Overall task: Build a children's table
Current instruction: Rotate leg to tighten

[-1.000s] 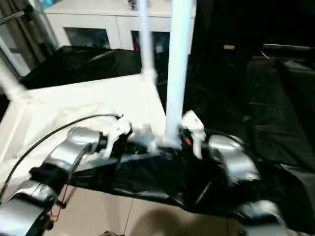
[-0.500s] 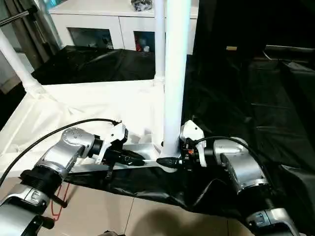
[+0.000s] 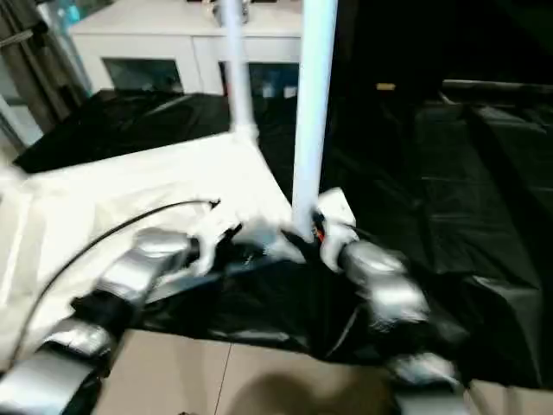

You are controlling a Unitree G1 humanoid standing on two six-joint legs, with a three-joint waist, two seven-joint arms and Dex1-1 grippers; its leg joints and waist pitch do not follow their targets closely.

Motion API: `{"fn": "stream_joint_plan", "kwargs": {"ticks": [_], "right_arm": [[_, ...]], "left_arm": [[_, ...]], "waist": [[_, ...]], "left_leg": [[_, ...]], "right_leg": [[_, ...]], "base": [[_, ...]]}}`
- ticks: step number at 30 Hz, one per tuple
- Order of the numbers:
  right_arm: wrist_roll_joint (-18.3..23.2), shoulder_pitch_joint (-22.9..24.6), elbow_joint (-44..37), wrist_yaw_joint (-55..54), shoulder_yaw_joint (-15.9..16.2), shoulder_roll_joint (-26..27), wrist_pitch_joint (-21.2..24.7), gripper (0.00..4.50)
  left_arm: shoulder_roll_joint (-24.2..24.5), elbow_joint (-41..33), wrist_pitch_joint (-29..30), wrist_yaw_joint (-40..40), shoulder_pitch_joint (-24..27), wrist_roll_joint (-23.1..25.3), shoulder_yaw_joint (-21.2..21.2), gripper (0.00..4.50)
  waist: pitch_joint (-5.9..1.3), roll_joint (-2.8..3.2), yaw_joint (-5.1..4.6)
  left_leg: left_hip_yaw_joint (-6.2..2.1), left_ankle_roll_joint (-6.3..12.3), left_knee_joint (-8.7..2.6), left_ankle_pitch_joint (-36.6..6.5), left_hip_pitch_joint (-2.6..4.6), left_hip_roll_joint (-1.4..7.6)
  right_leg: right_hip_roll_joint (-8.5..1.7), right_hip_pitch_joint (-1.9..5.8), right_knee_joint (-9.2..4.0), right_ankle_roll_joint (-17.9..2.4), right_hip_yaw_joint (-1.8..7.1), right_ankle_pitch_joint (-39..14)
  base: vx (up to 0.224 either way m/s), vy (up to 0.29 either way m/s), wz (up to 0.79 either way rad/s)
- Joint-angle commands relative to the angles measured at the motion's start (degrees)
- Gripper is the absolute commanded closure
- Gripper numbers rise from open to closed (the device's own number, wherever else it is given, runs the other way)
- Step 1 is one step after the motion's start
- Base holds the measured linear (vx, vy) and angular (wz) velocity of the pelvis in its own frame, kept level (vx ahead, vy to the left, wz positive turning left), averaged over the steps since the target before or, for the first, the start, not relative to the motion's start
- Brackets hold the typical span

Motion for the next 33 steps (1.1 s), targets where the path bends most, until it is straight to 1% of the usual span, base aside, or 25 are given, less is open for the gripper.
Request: {"fn": "stream_joint_plan", "kwargs": {"ticks": [1, 4, 5, 6, 8, 9, 10, 11, 12, 13, 14, 15, 17, 18, 19, 20, 21, 22, 23, 24, 25, 27, 28, 29, 33], "right_arm": [[-1.7, -0.1, 6.3, -2.2, 4.0, 5.3, 2.7, 1.78], [-0.5, -1.9, 7.9, -0.5, 3.6, 6.5, 1.2, 1.78], [-0.1, -2.4, 8.1, 0.1, 3.2, 6.6, 1.1, 1.22], [0.1, -2.7, 8.2, 0.4, 3.1, 6.6, 1.0, 1.08], [0.3, -3.2, 8.1, 1.3, 2.6, 6.5, 0.9, 1.08], [0.1, -3.3, 7.8, 1.8, 2.7, 6.2, 0.4, 0.75], [-0.1, -3.6, 7.6, 3.8, 3.1, 5.2, -0.5, 0.65], [0.0, -3.6, 7.5, 4.0, 3.2, 5.2, -0.6, 0.65], [0.4, -3.3, 6.7, 6.4, 3.6, 4.5, -0.8, 0.65], [0.5, -3.2, 6.4, 7.5, 3.8, 4.2, -1.0, 0.65], [1.0, -2.5, 4.6, 11.9, 4.8, 2.6, -1.7, 0.65], [1.3, -1.6, 2.6, 15.8, 5.7, 0.8, -2.3, 0.65], [1.4, -1.2, 1.8, 17.4, 6.1, 0.0, -2.5, 0.65], [1.6, 0.0, 0.0, 21.4, 6.7, -2.5, -3.9, 0.65], [1.8, 0.4, -0.5, 22.8, 6.8, -3.2, -4.1, 0.65], [1.9, 0.5, -0.7, 23.3, 6.8, -3.5, -4.2, 0.65], [2.6, 1.4, -2.2, 26.4, 7.0, -5.1, -4.4, 0.65], [3.4, 2.4, -4.0, 29.8, 7.1, -6.6, -4.0, 0.65], [3.9, 3.0, -5.1, 31.9, 7.2, -7.5, -3.7, 0.65], [4.4, 3.8, -6.7, 34.7, 7.6, -8.9, -3.4, 0.65], [5.2, 4.9, -8.9, 38.2, 8.3, -10.8, -2.4, 0.65], [5.7, 5.8, -10.8, 41.6, 9.1, -12.9, -1.9, 0.65], [6.0, 6.4, -12.4, 44.2, 9.8, -14.6, -1.5, 0.65], [5.7, 6.6, -13.0, 45.2, 10.1, -15.5, -2.1, 0.65], [5.3, 6.7, -13.6, 47.1, 10.7, -17.1, -2.2, 0.65]], "left_arm": [[-3.8, -0.1, -0.4, 3.9, -2.8, -0.3, 0.0, 4.50], [-3.9, -0.1, -1.6, 3.1, -3.1, -0.1, -0.4, 4.50], [-3.7, -0.5, -1.7, 2.4, -3.0, -0.1, -0.6, 4.50], [-3.6, -0.7, -1.6, 2.1, -2.9, -0.2, -0.6, 4.50], [-3.1, -1.4, -2.1, 0.2, -2.5, -0.5, -0.9, 4.50], [-2.7, -1.8, -2.3, -0.8, -2.2, -0.7, -1.0, 4.50], [-2.0, -2.3, -2.9, -3.0, -1.7, -1.1, -1.3, 4.50], [-1.9, -2.3, -2.9, -3.1, -1.7, -1.1, -1.4, 4.50], [-1.5, -2.7, -3.2, -4.5, -1.4, -1.4, -1.6, 4.50], [-1.4, -2.9, -3.3, -5.1, -1.2, -1.6, -1.6, 4.50], [-0.7, -3.7, -3.4, -7.3, -0.6, -2.0, -1.9, 4.50], [0.0, -4.3, -3.6, -9.3, -0.2, -2.3, -2.0, 4.50], [0.4, -4.5, -3.8, -10.1, 0.0, -2.4, -2.1, 4.50], [1.5, -5.1, -4.0, -12.7, 0.5, -2.6, -2.5, 4.50], [1.9, -5.3, -4.1, -13.4, 0.7, -2.7, -2.6, 4.50], [2.0, -5.3, -4.1, -13.7, 0.7, -2.7, -2.6, 4.50], [2.8, -5.7, -4.1, -15.2, 1.0, -2.8, -2.8, 4.50], [3.6, -6.0, -4.3, -16.5, 1.2, -2.9, -3.0, 4.50], [4.0, -6.2, -4.5, -17.3, 1.3, -2.9, -3.1, 4.50], [4.7, -6.5, -4.7, -18.5, 1.5, -3.1, -3.2, 4.50], [5.5, -7.0, -4.8, -20.1, 1.8, -3.3, -3.2, 4.50], [6.4, -7.5, -4.8, -22.1, 2.0, -3.7, -3.3, 4.50], [7.2, -8.1, -4.8, -23.9, 2.2, -4.0, -3.3, 4.50], [7.6, -8.5, -4.8, -25.1, 2.3, -4.3, -3.3, 4.50], [9.2, -9.8, -4.0, -28.3, 2.9, -5.0, -4.0, 4.50]], "waist": [[-2.81, -0.78, -0.44], [-2.85, -0.75, -0.82], [-2.84, -0.73, -0.89], [-2.90, -0.93, -0.96], [-2.94, -0.92, -1.05], [-3.01, -0.87, -1.06], [-3.04, -1.14, -1.04], [-3.11, -1.02, -0.96], [-3.31, -0.95, -0.96], [-3.31, -0.95, -0.96], [-3.41, -0.92, -0.82], [-3.54, -0.74, -0.45], [-3.65, -0.87, -0.33], [-3.80, -0.83, -0.09], [-3.95, -0.87, 0.41], [-3.96, -0.89, 0.62], [-3.91, -0.75, 1.03], [-3.96, -0.87, 1.39], [-3.91, -0.84, 1.63], [-3.95, -0.89, 2.13], [-3.90, -0.93, 2.42], [-3.85, -0.96, 2.78], [-3.69, -0.92, 2.95], [-3.61, -1.03, 3.15], [-3.44, -1.05, 3.26]], "left_leg": [[-1.54, 0.54, -4.63, -22.4, 1.26, 1.45], [-1.58, 1.17, -4.73, -23.5, 1.20, 1.47], [-1.59, 1.27, -4.77, -23.5, 1.17, 1.52], [-1.61, 1.55, -4.81, -22.9, 0.97, 1.53], [-1.55, 2.00, -4.83, -22.1, 0.79, 1.59], [-1.53, 2.15, -4.81, -22.0, 0.81, 1.60], [-1.48, 2.38, -4.80, -21.4, 0.73, 1.64], [-1.50, 2.47, -4.77, -20.9, 0.69, 1.64], [-1.47, 3.15, -4.68, -19.1, 0.32, 1.74], [-1.47, 3.15, -4.68, -19.1, 0.32, 1.74], [-1.34, 3.63, -4.58, -17.7, 0.45, 1.80], [-1.18, 4.88, -4.33, -15.5, 0.37, 1.89], [-1.06, 5.73, -4.16, -13.5, 0.23, 1.88], [-1.01, 6.46, -4.00, -11.6, 0.24, 1.92], [-0.90, 7.24, -3.75, -10.2, 0.33, 1.99], [-0.84, 7.67, -3.67, -9.4, 0.25, 1.99], [-0.78, 8.19, -3.71, -8.6, 0.33, 2.13], [-0.72, 8.46, -3.61, -8.5, 0.48, 2.11], [-0.66, 8.61, -3.61, -8.9, 0.53, 2.19], [-0.63, 8.82, -3.60, -9.1, 0.57, 2.25], [-0.61, 8.72, -3.65, -9.1, 0.70, 2.35], [-0.60, 8.47, -3.70, -9.5, 0.72, 2.38], [-0.57, 7.90, -3.83, -10.5, 0.78, 2.42], [-0.57, 7.16, -3.92, -11.7, 0.83, 2.43], [-0.65, 5.43, -4.15, -13.3, 0.89, 2.41]], "right_leg": [[-2.20, 1.55, -5.62, -8.5, 1.57, -28.4], [-2.15, 1.55, -5.72, -8.8, 1.53, -27.1], [-2.18, 1.56, -5.69, -8.9, 1.56, -26.7], [-2.18, 1.75, -5.49, -9.3, 1.59, -25.6], [-2.24, 1.85, -5.29, -10.1, 1.70, -24.1], [-2.27, 1.89, -5.24, -10.3, 1.72, -23.7], [-2.31, 1.92, -5.20, -10.6, 1.80, -22.9], [-2.37, 2.01, -5.06, -10.8, 1.82, -22.4], [-2.38, 2.38, -4.61, -11.7, 1.85, -19.0], [-2.38, 2.38, -4.61, -11.7, 1.85, -19.0], [-2.35, 2.33, -4.43, -12.6, 1.88, -16.7], [-2.37, 2.58, -4.02, -13.6, 1.92, -13.3], [-2.24, 2.71, -3.76, -14.1, 1.87, -10.8], [-2.23, 2.78, -3.43, -14.7, 1.83, -8.5], [-2.21, 2.82, -3.18, -15.3, 1.78, -6.5], [-2.22, 2.88, -3.06, -15.6, 1.80, -5.6], [-2.11, 2.71, -2.85, -16.0, 1.79, -4.6], [-1.98, 2.79, -2.76, -16.2, 1.74, -4.0], [-2.03, 2.76, -2.75, -16.2, 1.80, -4.0], [-2.10, 2.80, -2.78, -16.1, 1.88, -4.3], [-2.00, 2.67, -2.74, -16.1, 1.93, -4.3], [-2.10, 2.68, -2.75, -16.1, 1.96, -5.0], [-2.13, 2.54, -2.96, -15.9, 2.02, -6.7], [-2.25, 2.54, -3.16, -15.5, 2.07, -8.7], [-2.30, 2.41, -3.56, -14.4, 2.13, -12.6]], "base": [[0.000, 0.000, 0.00], [0.000, 0.000, 0.00], [0.000, 0.000, 0.00], [0.000, 0.000, 0.00], [0.000, 0.000, 0.00], [0.000, 0.000, 0.00], [0.000, 0.000, 0.00], [0.000, 0.000, 0.00], [0.000, 0.000, 0.00], [0.000, 0.000, 0.00], [0.000, 0.000, 0.00], [0.000, 0.000, 0.00], [0.000, 0.000, 0.00], [0.000, 0.000, 0.00], [0.000, 0.000, 0.00], [0.000, 0.000, 0.00], [0.000, 0.000, 0.00], [0.000, 0.000, 0.00], [0.000, 0.000, 0.00], [0.000, 0.000, 0.00], [0.000, 0.000, 0.00], [0.000, 0.000, 0.00], [0.000, 0.000, 0.00], [0.000, 0.000, 0.00], [0.000, 0.000, 0.00]]}}
